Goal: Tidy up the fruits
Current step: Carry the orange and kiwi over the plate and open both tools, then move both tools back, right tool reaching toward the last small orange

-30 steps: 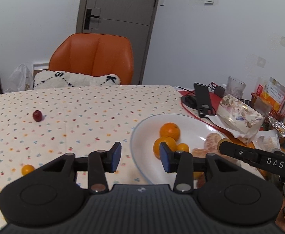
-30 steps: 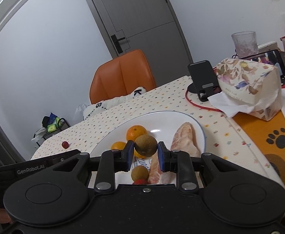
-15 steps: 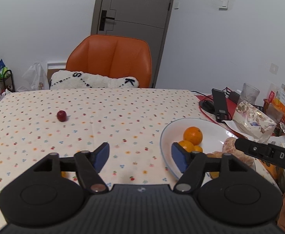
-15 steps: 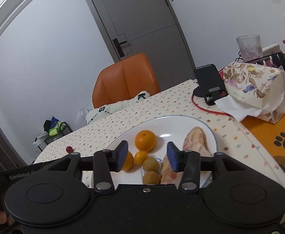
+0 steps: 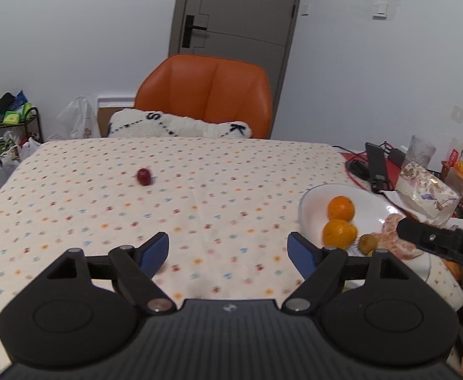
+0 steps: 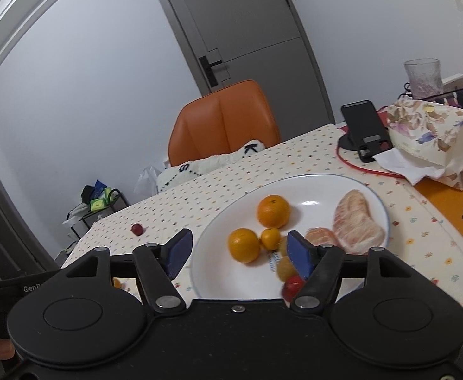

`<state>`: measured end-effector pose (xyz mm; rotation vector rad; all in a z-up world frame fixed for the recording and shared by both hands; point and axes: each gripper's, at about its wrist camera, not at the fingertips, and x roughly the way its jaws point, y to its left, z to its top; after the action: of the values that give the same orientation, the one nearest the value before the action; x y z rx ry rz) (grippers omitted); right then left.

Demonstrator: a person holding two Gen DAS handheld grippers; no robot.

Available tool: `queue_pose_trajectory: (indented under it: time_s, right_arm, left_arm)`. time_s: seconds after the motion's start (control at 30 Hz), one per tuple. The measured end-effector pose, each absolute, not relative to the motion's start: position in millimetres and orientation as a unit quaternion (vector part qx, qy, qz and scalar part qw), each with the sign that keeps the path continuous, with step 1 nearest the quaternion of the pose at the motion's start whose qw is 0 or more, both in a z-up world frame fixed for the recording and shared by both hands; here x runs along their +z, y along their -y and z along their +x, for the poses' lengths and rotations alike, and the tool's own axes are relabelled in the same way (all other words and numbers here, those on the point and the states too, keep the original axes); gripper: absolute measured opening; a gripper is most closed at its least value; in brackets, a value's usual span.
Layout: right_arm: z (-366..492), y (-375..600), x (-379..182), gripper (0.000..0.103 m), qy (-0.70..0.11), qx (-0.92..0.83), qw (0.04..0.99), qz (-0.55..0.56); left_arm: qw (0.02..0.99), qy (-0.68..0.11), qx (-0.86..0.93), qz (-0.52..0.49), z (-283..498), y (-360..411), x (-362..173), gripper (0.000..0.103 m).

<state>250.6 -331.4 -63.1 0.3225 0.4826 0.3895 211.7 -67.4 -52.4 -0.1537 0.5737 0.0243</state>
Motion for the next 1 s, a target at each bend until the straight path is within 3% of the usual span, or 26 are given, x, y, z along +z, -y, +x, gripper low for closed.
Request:
queue_pose_trajectory:
  time_s: [0.5,0.77,1.0]
  right_arm:
    - [239,282,-53,0.074,-0.241,0.227,0.935,0.124]
    - [233,255,-49,0.088,-0.247,0.244,0.933,0.101]
    - [231,232,-46,0.094,-0.252,0.260,0.928,0.089]
  left_arm:
    - [0.953,-0.283,0.050,-0.090,187,17,-51,0.084]
    - [0.949,-0.289,0.070,-0.104,177,-7,-51,0.089]
    - [0.945,-0.292,0.087,-0.117,169,-31,-53,0.090]
